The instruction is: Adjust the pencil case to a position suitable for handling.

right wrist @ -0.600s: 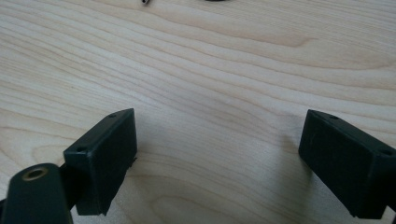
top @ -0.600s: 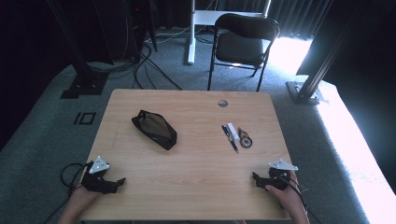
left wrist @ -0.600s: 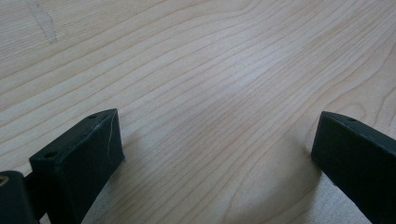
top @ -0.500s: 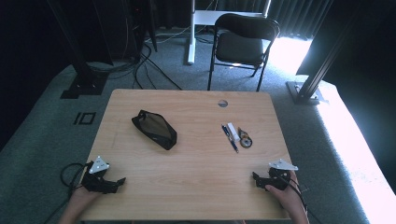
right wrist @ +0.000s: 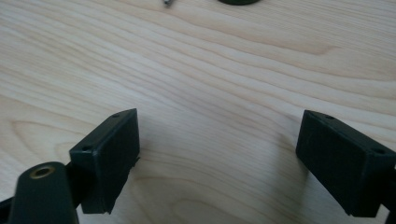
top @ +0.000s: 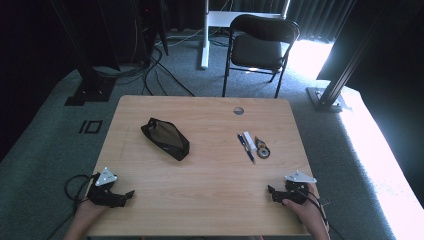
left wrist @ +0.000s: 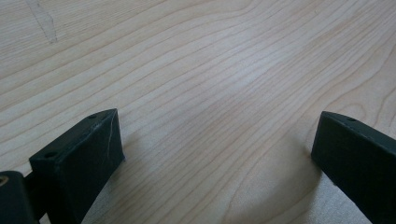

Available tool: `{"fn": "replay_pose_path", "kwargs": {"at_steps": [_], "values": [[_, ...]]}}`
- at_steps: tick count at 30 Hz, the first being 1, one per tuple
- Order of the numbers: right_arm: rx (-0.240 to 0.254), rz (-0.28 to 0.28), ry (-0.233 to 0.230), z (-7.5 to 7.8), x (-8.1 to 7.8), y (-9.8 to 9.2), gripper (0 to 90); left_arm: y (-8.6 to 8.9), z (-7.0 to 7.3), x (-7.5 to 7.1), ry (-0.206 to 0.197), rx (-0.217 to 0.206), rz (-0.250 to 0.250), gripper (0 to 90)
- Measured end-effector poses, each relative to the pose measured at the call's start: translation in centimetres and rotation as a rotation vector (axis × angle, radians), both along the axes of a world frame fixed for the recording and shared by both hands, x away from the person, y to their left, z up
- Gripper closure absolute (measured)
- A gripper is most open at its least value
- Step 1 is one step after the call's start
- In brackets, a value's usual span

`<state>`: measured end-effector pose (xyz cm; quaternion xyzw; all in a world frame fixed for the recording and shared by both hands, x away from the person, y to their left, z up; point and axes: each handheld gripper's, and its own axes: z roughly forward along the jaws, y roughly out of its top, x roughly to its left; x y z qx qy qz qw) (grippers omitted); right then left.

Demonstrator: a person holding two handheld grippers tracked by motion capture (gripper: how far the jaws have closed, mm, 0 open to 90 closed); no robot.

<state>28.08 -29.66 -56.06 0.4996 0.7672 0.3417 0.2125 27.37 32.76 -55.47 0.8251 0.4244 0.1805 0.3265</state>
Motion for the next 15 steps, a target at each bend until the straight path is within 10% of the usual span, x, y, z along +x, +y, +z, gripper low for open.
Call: {"fn": "replay_pose_path", "kwargs": {"at_steps": [15], "values": [[0.025,0.120,-0.030,1.5,1.6,5.5,13.2,0.0,0.0,0.0,-0.001,-0.002,0.002,2.2]]}}
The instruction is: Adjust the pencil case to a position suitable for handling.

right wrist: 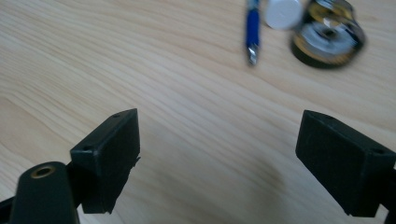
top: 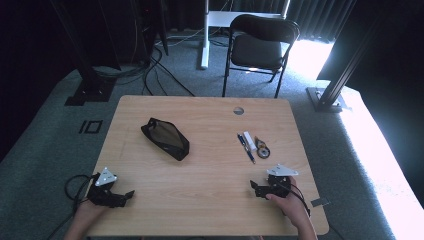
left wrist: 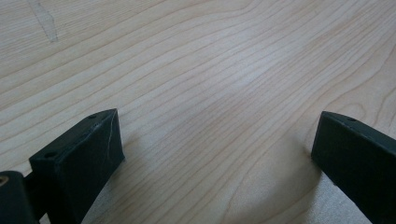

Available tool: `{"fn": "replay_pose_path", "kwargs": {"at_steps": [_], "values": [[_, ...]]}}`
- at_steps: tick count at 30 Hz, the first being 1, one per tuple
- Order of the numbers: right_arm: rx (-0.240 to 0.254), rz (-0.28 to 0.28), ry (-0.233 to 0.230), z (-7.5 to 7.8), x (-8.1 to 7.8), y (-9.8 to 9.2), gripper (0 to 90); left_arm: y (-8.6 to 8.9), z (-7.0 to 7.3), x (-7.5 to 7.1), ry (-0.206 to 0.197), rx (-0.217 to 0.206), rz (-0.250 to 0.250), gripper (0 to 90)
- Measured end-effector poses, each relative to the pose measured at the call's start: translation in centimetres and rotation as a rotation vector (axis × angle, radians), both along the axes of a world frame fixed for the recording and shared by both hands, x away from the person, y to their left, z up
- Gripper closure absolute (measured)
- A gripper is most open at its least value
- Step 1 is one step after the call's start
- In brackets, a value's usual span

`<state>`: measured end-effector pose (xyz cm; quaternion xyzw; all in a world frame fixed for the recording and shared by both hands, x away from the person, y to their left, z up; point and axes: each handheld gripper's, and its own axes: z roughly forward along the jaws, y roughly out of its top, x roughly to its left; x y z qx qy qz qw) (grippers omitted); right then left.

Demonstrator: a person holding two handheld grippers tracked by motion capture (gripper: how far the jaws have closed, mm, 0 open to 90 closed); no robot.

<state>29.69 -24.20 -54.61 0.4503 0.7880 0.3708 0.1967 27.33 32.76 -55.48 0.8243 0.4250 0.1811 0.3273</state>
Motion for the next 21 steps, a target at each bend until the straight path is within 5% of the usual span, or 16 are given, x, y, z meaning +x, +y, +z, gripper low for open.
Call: {"fn": "replay_pose_path", "kwargs": {"at_steps": [21], "values": [[0.051,0.142,-0.031,1.6,2.7,7.5,12.8,0.0,0.0,0.0,0.001,0.001,0.000,2.2]]}}
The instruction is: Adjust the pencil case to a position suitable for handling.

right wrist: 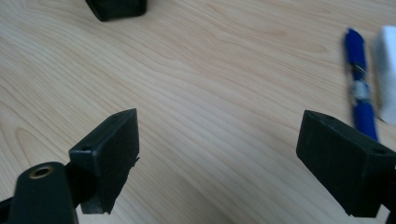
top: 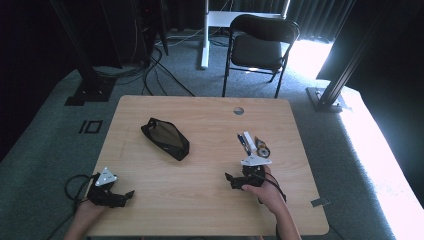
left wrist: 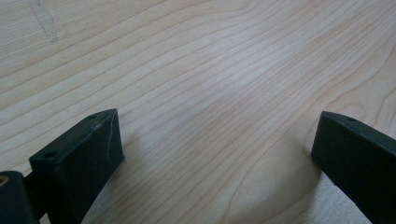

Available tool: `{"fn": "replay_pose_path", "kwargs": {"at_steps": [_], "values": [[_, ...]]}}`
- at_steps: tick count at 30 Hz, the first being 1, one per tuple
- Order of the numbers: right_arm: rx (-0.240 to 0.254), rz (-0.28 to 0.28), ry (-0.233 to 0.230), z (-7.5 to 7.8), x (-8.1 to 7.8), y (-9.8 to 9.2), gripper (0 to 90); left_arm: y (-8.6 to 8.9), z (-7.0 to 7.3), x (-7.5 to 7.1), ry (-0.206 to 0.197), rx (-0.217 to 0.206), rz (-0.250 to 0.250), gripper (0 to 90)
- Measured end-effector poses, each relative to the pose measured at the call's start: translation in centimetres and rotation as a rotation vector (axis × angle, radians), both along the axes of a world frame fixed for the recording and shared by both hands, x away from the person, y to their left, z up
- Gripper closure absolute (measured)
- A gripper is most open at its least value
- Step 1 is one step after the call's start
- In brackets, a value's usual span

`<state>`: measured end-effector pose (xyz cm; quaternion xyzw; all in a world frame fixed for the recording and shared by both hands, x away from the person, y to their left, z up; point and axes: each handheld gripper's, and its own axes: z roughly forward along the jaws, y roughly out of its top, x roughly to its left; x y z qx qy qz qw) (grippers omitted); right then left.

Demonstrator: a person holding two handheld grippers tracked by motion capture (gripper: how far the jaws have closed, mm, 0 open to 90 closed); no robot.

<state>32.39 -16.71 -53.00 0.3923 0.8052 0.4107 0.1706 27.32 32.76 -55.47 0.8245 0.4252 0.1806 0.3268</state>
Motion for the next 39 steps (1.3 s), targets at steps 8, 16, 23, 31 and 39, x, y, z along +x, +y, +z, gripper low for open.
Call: {"fn": "replay_pose_path", "kwargs": {"at_steps": [8,16,23,31,39], "values": [[0.012,0.035,-0.004,-0.1,0.6,2.3,13.1,0.0,0.0,0.0,0.000,0.000,0.000,2.2],[0.015,0.079,-0.022,0.3,1.5,4.9,13.7,0.0,0.0,0.0,0.000,0.000,0.000,2.2],[0.027,0.100,-0.035,0.4,2.1,6.8,14.0,0.0,0.0,0.0,0.000,0.000,0.000,2.2],[0.034,0.126,-0.052,0.7,2.9,9.0,14.7,0.0,0.0,0.0,0.000,0.000,0.000,2.2],[0.047,0.136,-0.038,0.6,3.5,10.6,14.8,0.0,0.0,0.0,0.000,0.000,0.000,2.2]]}}
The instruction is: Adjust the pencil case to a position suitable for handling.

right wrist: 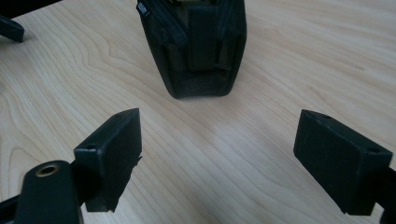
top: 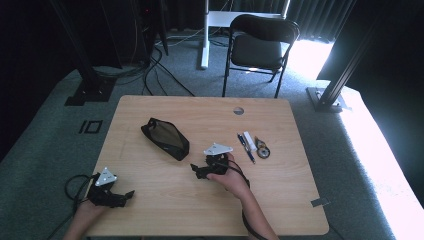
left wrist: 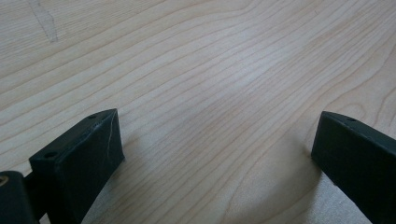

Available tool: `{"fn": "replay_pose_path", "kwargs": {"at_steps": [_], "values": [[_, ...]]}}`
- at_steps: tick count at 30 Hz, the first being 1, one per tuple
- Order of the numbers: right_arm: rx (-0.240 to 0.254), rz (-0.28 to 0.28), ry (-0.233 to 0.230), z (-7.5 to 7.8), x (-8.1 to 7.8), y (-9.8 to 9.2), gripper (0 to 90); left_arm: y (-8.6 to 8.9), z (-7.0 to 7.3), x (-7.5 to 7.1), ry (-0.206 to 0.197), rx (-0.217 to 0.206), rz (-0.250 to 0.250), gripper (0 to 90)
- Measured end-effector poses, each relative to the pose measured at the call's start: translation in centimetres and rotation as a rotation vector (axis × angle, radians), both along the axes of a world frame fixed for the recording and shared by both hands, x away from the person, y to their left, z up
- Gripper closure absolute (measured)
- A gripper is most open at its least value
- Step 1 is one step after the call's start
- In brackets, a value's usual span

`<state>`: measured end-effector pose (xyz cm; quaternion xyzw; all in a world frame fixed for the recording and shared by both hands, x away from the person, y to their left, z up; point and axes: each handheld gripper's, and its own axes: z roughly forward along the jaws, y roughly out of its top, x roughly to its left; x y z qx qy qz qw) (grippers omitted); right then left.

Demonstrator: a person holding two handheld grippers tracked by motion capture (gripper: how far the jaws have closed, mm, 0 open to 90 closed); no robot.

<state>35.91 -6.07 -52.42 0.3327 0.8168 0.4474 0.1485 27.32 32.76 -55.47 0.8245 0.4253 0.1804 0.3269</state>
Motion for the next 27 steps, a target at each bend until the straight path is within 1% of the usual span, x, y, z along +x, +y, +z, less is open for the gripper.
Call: {"fn": "replay_pose_path", "kwargs": {"at_steps": [1,4,5,7,10,12,14,16,17,19,24,25,26,27], "values": [[-0.007,0.003,0.002,-0.1,0.1,0.4,14.8,0.0,0.0,0.0,0.000,0.000,0.000,2.2],[-0.002,0.006,0.005,0.0,0.3,0.7,14.9,0.0,0.0,0.0,0.000,0.000,0.000,2.2],[-0.001,0.011,-0.001,0.1,0.3,0.9,14.9,0.0,0.0,0.0,0.000,0.000,0.000,2.2],[0.018,0.012,-0.012,0.3,0.5,1.3,14.9,0.0,0.0,0.0,0.001,0.001,0.000,2.2],[0.022,0.014,-0.015,0.5,0.7,1.6,15.0,0.0,0.0,0.0,0.000,0.001,0.000,2.2],[0.023,0.013,-0.025,0.7,0.9,1.9,17.0,0.0,0.0,0.0,0.000,0.000,0.000,2.2],[0.037,0.011,-0.036,0.9,1.2,2.2,17.1,0.0,0.0,0.0,0.000,0.000,0.000,2.2],[0.037,0.015,-0.044,0.9,1.3,2.3,17.6,0.0,0.0,0.0,0.000,0.000,0.000,2.2],[0.038,0.011,-0.053,1.2,1.4,2.5,20.8,0.0,0.0,0.0,0.000,0.000,0.000,2.2],[0.038,0.013,-0.059,1.5,1.6,2.7,21.7,0.0,0.0,0.0,0.000,0.000,0.000,2.2],[0.042,0.011,-0.060,1.8,2.0,3.2,21.8,0.0,0.0,0.0,0.000,0.000,0.000,2.2],[0.046,0.022,-0.045,1.8,2.2,3.4,23.5,0.0,0.0,0.0,0.000,0.000,0.000,2.2],[0.046,0.022,-0.045,1.8,2.2,3.4,23.5,0.0,0.0,0.0,0.000,0.000,0.000,2.2],[0.042,0.034,-0.035,1.8,2.2,3.6,31.6,0.0,0.0,0.0,0.000,0.000,0.000,2.2]]}}
